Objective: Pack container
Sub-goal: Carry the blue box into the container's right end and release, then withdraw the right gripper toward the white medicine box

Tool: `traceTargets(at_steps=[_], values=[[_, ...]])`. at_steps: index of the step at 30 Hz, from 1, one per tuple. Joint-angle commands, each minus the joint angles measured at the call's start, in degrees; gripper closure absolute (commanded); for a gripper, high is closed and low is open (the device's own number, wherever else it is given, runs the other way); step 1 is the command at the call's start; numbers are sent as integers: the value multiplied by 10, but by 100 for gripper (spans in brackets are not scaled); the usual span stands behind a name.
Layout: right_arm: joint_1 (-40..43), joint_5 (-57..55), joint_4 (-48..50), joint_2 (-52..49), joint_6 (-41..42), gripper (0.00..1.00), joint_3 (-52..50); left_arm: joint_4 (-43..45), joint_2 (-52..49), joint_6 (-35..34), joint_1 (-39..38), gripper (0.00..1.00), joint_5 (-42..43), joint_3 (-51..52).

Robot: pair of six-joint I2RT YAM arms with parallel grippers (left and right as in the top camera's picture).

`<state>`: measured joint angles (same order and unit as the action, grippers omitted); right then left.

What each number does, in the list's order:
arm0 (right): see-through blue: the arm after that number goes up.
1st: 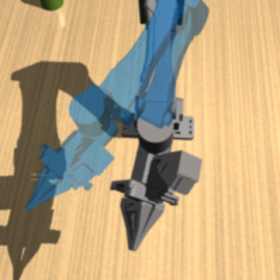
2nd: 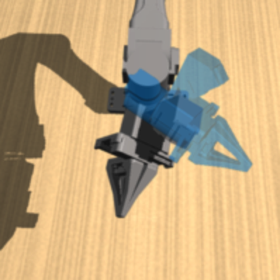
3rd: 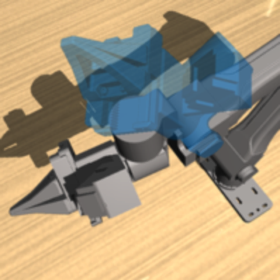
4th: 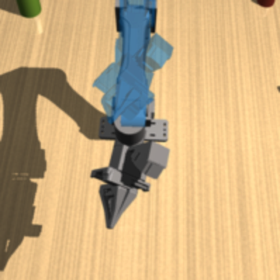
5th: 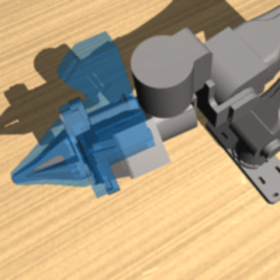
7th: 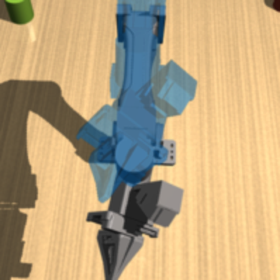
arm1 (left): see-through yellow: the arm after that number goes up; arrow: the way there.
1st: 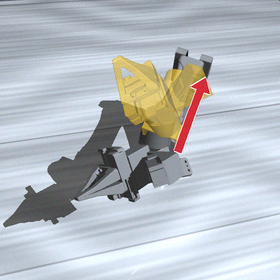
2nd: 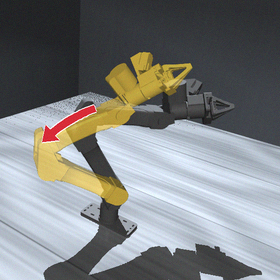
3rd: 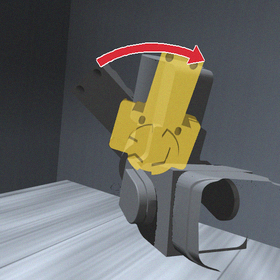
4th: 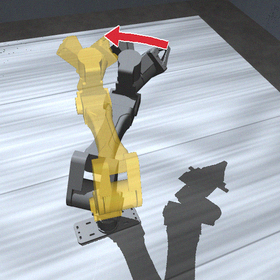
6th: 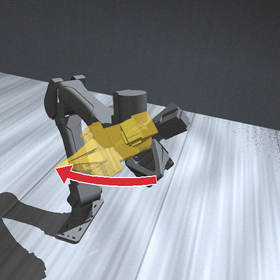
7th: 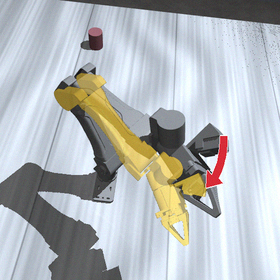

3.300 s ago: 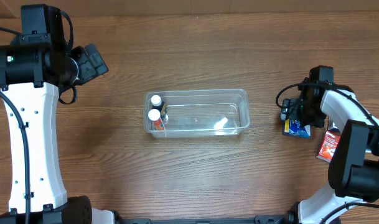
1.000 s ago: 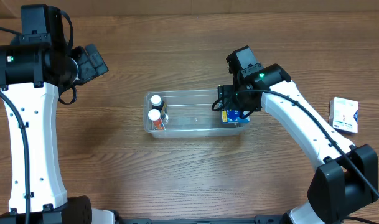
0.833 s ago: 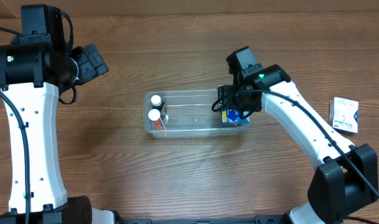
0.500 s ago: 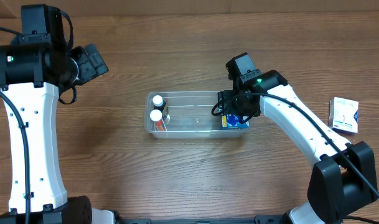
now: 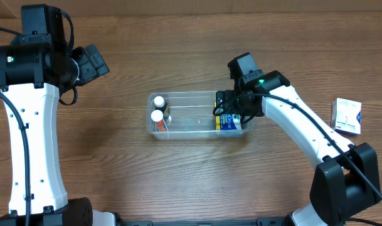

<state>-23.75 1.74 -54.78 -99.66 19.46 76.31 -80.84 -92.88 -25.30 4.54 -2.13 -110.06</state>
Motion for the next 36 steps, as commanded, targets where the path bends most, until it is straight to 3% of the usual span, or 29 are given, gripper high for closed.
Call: traceTargets(at_steps=[1,9,16,21,29,36], values=[[-2,-2,3,-3,1,6,-2,0,7,9,0,0,2,-10],[-2,-14,7,1,1,6,13,0,7,9,0,0,2,-10],[37,-125,-51,63,1,0,163,-2,7,16,0,0,2,-10],[183,-141,-86,89,-24,0,270,-2,7,16,0,0,2,-10],[439,-74,-100,42,-178,0,259,2,7,16,0,0,2,-10],[513,-50,-120,-59,-219,0,251,4,7,16,0,0,2,-10]])
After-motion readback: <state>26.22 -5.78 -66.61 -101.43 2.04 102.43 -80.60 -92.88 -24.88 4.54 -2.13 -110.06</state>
